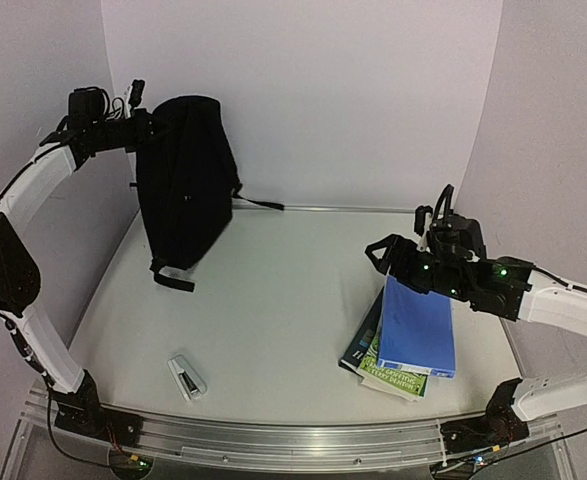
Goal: Pack the student bag
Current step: Adjust the student bag at the center of the board.
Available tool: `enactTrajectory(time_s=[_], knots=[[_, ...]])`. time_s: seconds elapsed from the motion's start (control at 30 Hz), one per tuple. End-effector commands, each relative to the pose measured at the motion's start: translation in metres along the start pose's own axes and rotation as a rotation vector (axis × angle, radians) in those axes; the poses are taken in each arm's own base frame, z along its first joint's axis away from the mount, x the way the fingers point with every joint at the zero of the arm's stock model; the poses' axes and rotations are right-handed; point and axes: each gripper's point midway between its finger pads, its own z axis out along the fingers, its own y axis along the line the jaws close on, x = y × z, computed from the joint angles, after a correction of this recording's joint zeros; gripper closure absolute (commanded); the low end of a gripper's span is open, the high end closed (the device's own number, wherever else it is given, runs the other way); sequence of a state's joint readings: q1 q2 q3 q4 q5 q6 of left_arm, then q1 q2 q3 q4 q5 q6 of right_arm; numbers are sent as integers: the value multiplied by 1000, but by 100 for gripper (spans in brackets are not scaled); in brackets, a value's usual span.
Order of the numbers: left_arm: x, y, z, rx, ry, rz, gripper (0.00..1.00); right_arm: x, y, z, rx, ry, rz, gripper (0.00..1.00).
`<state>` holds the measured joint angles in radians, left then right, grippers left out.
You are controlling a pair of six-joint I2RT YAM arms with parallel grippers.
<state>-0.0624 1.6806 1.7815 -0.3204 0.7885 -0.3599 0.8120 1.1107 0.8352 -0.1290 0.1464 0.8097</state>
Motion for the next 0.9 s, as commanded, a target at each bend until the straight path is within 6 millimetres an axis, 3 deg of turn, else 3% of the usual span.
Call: enactTrajectory(time_s=[0.0, 0.07, 0.13, 0.3, 0.4, 0.47, 0.6, 0.67, 0.73, 0.8, 0.87], knots=[[-23, -56, -12, 67, -20, 257, 100, -10, 0, -2, 5, -40, 12, 26], [-14, -65, -4, 85, 12, 282, 100, -9, -1, 0, 11, -35, 13, 26], [7, -65, 13, 80, 75, 289, 100, -6, -4, 2, 18, -28, 16, 26], [99, -57, 65, 49, 301, 230, 100, 0, -8, 6, 33, -11, 22, 26], [156, -68, 92, 35, 408, 244, 100, 1, -10, 6, 34, -12, 23, 26], [185, -74, 104, 45, 465, 225, 100, 0, -11, 4, 40, -21, 27, 26], [226, -101, 115, 108, 530, 191, 100, -3, -18, 2, 62, -47, 45, 26], [245, -120, 114, 174, 559, 151, 90, -4, -20, 1, 71, -55, 45, 25], [263, -140, 110, 258, 584, 95, 75, -4, -22, 2, 79, -59, 34, 24], [274, -157, 101, 336, 602, 24, 47, -3, -23, 3, 87, -56, 15, 23], [273, -164, 89, 355, 594, -35, 34, -3, -22, 5, 90, -50, -7, 22]])
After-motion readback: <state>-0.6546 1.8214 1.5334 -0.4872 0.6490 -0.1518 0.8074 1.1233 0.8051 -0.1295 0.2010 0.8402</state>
